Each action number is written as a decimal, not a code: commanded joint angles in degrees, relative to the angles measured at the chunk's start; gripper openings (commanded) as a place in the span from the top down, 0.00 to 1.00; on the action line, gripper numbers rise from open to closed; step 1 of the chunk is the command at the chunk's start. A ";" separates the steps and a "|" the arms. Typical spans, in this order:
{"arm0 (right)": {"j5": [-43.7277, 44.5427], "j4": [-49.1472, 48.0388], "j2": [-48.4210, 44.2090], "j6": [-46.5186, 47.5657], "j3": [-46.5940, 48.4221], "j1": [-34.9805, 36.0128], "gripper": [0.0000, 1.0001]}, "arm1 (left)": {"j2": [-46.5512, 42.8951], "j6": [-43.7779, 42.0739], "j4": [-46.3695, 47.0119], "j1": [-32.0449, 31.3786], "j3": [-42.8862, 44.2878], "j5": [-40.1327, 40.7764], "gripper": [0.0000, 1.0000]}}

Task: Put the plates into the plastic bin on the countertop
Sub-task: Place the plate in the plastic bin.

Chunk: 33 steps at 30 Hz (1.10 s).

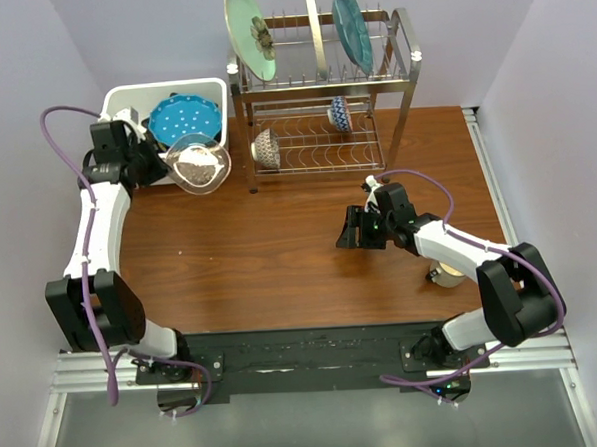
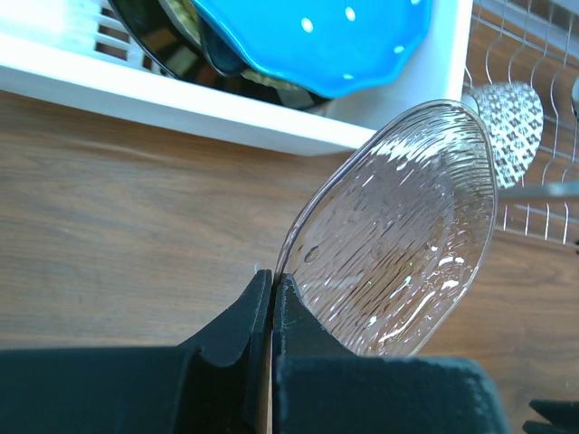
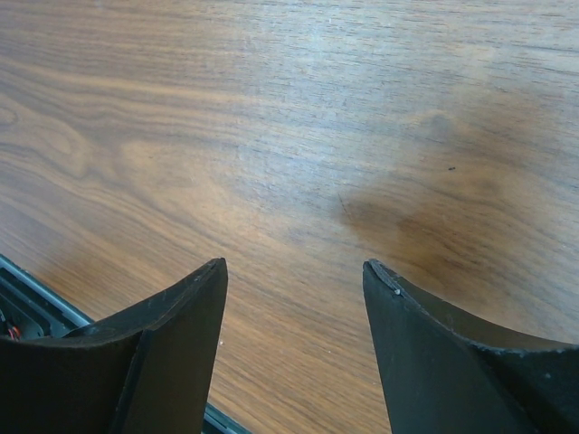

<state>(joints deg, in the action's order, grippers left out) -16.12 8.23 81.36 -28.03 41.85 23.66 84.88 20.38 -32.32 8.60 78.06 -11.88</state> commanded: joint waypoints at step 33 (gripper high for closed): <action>3.29 2.40 -0.42 2.01 1.92 -0.11 0.32 | 28.76 7.74 -1.35 4.06 38.04 -2.45 1.00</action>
<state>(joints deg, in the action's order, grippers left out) -14.15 9.93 81.36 -27.09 41.89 23.66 111.74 26.61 -33.78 11.99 111.57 -14.68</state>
